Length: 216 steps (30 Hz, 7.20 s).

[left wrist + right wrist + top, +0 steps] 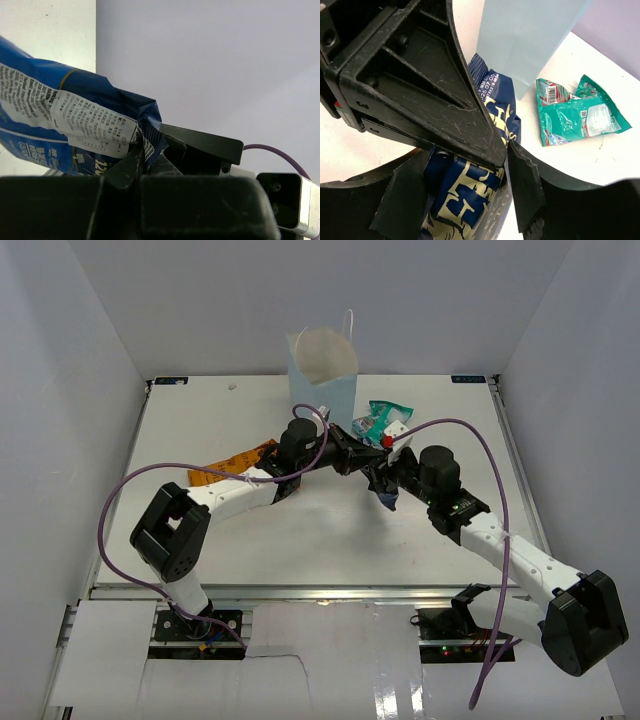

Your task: Place the snacks into the paper bag

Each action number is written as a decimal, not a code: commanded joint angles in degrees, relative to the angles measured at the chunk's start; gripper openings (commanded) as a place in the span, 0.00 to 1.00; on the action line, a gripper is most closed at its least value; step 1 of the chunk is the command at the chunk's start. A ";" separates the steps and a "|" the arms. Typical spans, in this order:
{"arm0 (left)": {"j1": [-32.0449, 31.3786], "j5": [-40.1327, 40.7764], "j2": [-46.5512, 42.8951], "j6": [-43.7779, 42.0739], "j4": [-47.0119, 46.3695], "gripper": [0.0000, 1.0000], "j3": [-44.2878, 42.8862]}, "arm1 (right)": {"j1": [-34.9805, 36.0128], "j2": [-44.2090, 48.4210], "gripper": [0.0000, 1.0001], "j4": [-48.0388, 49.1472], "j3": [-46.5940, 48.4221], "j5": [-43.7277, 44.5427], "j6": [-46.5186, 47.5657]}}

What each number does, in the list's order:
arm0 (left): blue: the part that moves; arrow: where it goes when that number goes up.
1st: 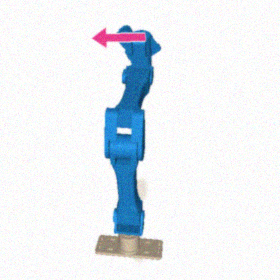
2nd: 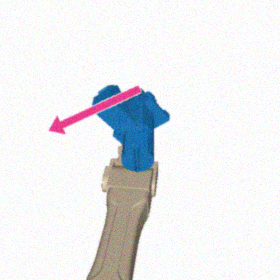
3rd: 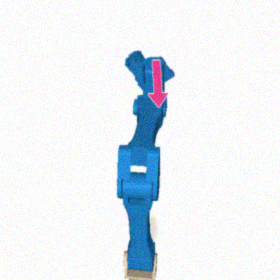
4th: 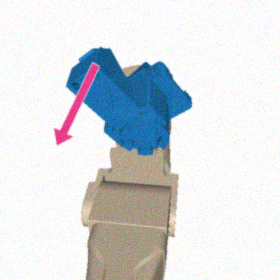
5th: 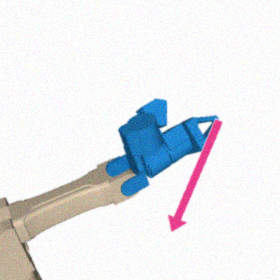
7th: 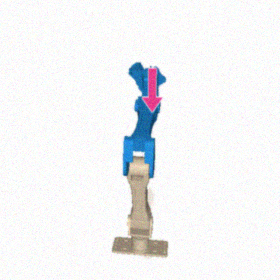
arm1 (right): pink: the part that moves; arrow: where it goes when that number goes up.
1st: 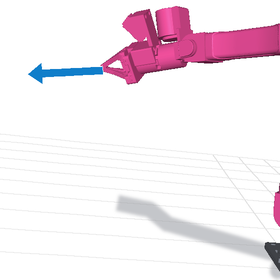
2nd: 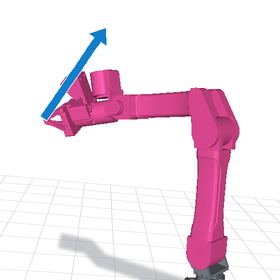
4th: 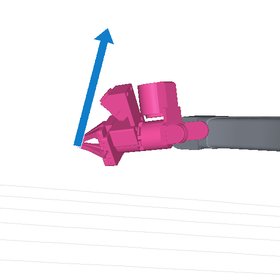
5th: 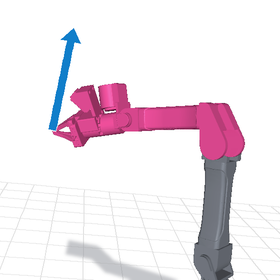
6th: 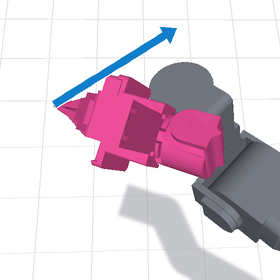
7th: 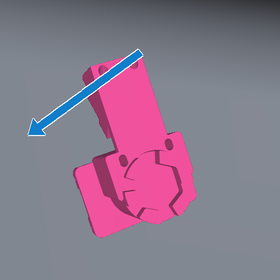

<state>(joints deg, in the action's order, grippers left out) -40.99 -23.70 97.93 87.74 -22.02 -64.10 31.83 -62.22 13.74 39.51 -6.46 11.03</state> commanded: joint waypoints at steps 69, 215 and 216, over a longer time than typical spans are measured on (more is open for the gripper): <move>6.19 33.28 -63.74 -33.43 54.63 0.78 20.85 | -7.05 -50.01 0.08 4.88 82.56 -12.89 -6.64; -1.20 77.31 16.77 -38.79 71.23 0.65 -4.90 | -25.95 -6.34 0.97 -40.37 7.52 -43.02 18.15; -1.19 77.67 16.77 -38.79 71.24 0.65 -4.81 | -25.86 -6.34 0.97 -40.37 7.43 -43.11 18.15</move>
<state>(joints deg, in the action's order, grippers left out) -42.61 53.43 112.36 47.05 44.05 -70.26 6.33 -68.14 -27.03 47.03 -48.16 29.74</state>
